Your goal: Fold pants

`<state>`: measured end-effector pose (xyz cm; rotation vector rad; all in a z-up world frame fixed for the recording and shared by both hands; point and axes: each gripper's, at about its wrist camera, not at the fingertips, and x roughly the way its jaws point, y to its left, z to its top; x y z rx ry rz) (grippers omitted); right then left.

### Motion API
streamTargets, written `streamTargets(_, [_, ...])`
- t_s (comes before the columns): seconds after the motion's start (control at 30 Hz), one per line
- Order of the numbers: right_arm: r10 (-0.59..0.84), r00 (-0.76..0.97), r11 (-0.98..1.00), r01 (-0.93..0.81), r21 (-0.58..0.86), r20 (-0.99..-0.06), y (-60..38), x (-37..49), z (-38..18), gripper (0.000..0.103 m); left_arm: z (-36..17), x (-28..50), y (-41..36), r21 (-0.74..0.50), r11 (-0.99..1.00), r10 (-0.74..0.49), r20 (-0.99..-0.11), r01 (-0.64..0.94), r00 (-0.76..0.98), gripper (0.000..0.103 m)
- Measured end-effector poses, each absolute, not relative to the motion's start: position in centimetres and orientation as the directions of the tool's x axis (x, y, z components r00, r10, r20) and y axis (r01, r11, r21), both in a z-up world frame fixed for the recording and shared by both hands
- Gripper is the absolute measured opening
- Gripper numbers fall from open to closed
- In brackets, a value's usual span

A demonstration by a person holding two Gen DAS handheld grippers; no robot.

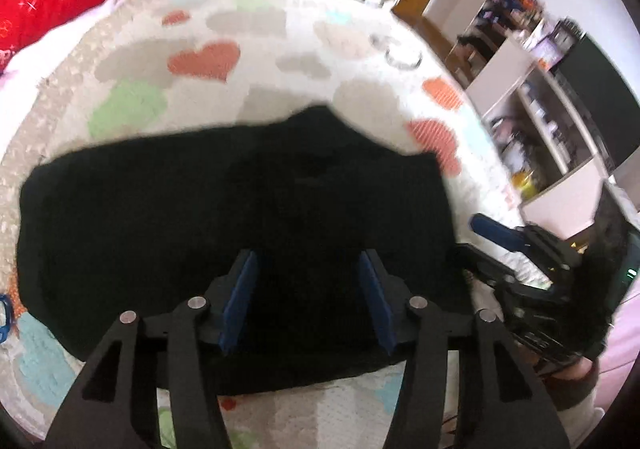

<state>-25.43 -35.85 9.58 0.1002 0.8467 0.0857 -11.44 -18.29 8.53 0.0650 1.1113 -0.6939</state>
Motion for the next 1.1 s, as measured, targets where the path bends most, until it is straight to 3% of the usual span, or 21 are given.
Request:
streamTargets(0.07, [0.110, 0.669, 0.993, -0.040, 0.112, -0.735, -35.8, -24.6, 10.1, 0.045, 9.4, -11.8, -17.5, -0.325, 0.780, -0.521, -0.810, 0.535, 0.267, 0.063])
streamTargets(0.4, [0.125, 0.609, 0.992, -0.064, 0.109, -0.783, -34.7, -16.9, 7.1, 0.045, 5.3, -11.9, -18.7, -0.222, 0.856, -0.389, -0.872, 0.467, 0.298, 0.063])
streamTargets(0.67, [0.106, 0.610, 0.994, -0.072, 0.078, -0.785, -34.1, -16.3, 7.6, 0.045, 4.9, -12.5, -17.2, -0.262, 0.855, -0.413, -0.867, 0.448, 0.279, 0.065])
streamTargets(0.8, [0.129, 0.604, 0.988, -0.150, 0.047, -0.786, -31.7, -16.5, 8.3, 0.055, 4.7, -12.9, -17.0, -0.270, 0.859, -0.416, -0.862, 0.435, 0.289, 0.066])
streamTargets(0.97, [0.114, 0.571, 0.990, -0.137, 0.043, -0.813, -30.8, -14.5, 6.2, 0.055, 4.7, -13.2, -16.9, -0.254, 0.867, -0.404, -0.861, 0.429, 0.308, 0.066])
streamTargets(1.1, [0.071, 0.591, 0.995, -0.098, 0.016, -0.803, -32.1, -16.1, 8.0, 0.056, 4.7, -13.2, -16.7, -0.268, 0.865, -0.415, -0.857, 0.423, 0.305, 0.066])
